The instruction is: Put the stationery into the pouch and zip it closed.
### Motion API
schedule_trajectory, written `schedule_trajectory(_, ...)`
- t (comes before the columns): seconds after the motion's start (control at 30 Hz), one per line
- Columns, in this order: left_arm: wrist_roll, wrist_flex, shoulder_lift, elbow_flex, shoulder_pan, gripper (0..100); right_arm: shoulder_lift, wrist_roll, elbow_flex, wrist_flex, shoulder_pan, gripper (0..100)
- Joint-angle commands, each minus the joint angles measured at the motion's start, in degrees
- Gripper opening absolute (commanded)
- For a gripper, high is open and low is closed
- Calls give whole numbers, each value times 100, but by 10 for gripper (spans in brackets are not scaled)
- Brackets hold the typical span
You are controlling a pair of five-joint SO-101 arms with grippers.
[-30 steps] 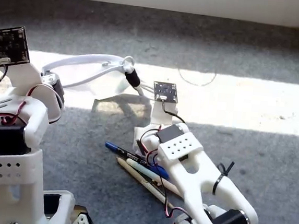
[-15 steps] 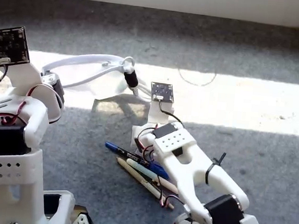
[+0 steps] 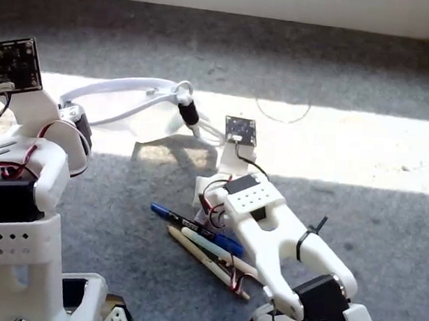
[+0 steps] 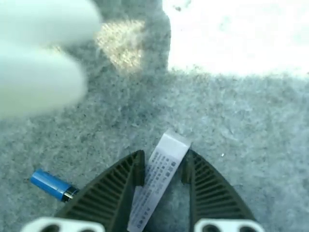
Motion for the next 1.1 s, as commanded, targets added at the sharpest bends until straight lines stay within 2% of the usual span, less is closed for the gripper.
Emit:
schedule_trajectory(0.0,-53,-9,180,-22,-66,11,-48,0,-330,-66,84,112)
schedule_trajectory(0.27,-53,-9,180,-22,-66,11,-84,44,-347,400,277,112)
schedule_trajectory(0.67,-53,-26,180,-22,-66,11,-92,1213,-347,409,1244,109)
schedule_trajectory(0.77,-53,-26,180,-22,-66,11,-92,1292,-347,488,1297,109)
schedule_trajectory(0.93,-53,-26,180,-22,-66,11,-40,1292,-822,1270,1305,109)
schedule_trajectory(1.07,-53,-18,180,-22,-66,11,-31,1292,-980,1314,1305,109)
